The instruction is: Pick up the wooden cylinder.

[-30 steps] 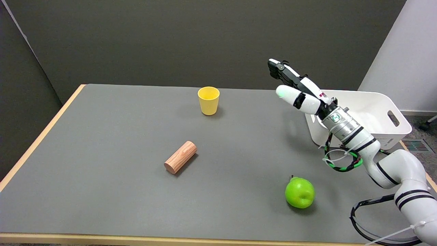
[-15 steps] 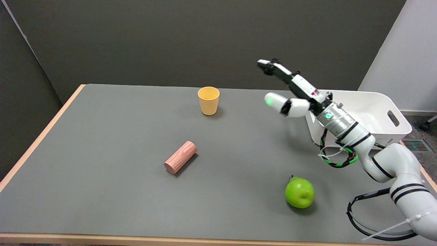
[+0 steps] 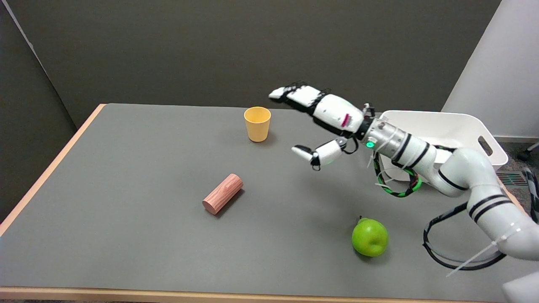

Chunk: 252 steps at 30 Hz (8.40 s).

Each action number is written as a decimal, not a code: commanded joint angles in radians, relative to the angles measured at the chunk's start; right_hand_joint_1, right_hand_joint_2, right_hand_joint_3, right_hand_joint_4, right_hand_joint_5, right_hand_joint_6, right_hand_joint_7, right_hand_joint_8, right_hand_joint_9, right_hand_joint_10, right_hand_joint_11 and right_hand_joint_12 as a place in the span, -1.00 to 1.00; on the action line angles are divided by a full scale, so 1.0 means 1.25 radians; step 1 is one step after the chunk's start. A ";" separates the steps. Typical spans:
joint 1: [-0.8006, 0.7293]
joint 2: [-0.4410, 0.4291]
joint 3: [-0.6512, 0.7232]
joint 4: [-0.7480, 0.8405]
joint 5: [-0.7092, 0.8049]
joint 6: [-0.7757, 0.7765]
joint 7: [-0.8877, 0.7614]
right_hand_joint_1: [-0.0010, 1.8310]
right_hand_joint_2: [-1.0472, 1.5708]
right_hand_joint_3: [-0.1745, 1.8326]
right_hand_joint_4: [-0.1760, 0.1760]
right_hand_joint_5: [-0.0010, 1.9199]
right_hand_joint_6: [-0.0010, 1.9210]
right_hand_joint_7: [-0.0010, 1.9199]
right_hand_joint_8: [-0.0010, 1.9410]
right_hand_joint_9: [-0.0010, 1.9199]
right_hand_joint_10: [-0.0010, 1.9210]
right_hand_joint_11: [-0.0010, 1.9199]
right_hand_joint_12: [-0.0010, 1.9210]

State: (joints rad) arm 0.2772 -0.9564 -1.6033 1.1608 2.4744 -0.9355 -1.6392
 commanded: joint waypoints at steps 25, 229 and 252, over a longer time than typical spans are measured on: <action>0.279 -0.076 -0.507 -0.062 -0.190 0.187 -0.129 -0.14 0.30 0.19 -0.50 -0.89 -0.62 -0.84 -0.73 -0.94 -0.53 -1.00 -0.35; 0.221 -0.188 -0.652 0.000 -0.379 0.540 0.180 0.27 0.76 -0.73 -0.73 -0.50 0.76 -0.16 0.38 -0.24 0.22 -0.37 0.56; 0.239 -0.174 -0.588 0.020 -0.350 0.486 0.179 0.66 0.34 0.25 0.86 -0.51 0.78 -0.16 0.65 -0.18 1.00 -0.25 1.00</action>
State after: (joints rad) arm 0.5549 -1.1908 -2.4083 1.1608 1.9944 -0.2770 -1.4150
